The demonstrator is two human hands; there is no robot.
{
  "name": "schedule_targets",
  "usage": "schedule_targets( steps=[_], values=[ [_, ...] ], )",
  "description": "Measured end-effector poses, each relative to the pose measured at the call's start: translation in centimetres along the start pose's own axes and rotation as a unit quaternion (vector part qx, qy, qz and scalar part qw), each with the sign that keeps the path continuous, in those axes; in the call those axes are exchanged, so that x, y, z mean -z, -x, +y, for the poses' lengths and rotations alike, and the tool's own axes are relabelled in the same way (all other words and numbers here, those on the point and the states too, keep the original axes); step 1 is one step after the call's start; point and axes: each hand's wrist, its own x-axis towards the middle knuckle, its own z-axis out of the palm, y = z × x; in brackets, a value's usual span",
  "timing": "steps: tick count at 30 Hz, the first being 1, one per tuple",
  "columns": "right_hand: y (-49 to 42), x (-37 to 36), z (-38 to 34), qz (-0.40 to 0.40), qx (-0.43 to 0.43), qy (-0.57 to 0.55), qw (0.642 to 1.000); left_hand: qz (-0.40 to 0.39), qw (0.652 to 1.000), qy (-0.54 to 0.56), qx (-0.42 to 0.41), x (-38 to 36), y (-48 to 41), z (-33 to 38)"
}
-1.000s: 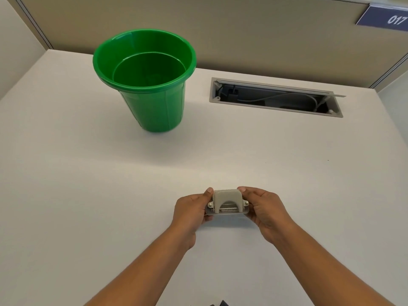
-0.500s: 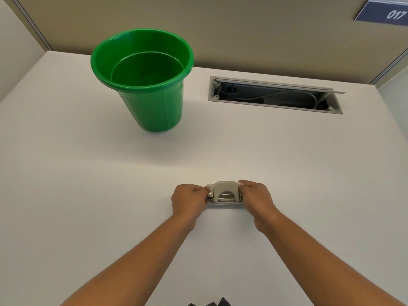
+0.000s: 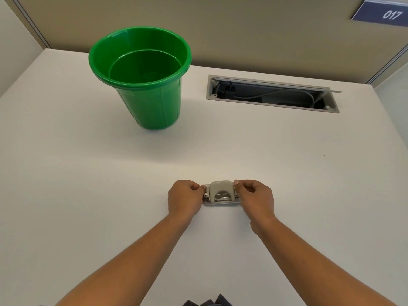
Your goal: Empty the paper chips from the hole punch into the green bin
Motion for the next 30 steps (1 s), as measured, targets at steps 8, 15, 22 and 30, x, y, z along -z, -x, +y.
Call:
schedule_targets(
  steps=[8,15,22,30],
  values=[
    [0.6,0.7,1.0,-0.026,0.046,0.035,0.998,0.020,0.999,-0.018,-0.028,-0.3,-0.2,0.2],
    [0.7,1.4,1.5,-0.028,0.071,0.072,0.994,0.029,0.999,-0.008,-0.041,-0.3,0.2,-0.1],
    [0.4,1.3,2.1,-0.029,0.093,0.080,0.992,0.044,0.995,-0.030,-0.085,-0.4,0.6,-1.0],
    [0.1,1.6,3.0,-0.034,0.121,0.062,0.990,0.039,0.993,-0.007,-0.108,-0.3,0.2,-1.5]
  ],
)
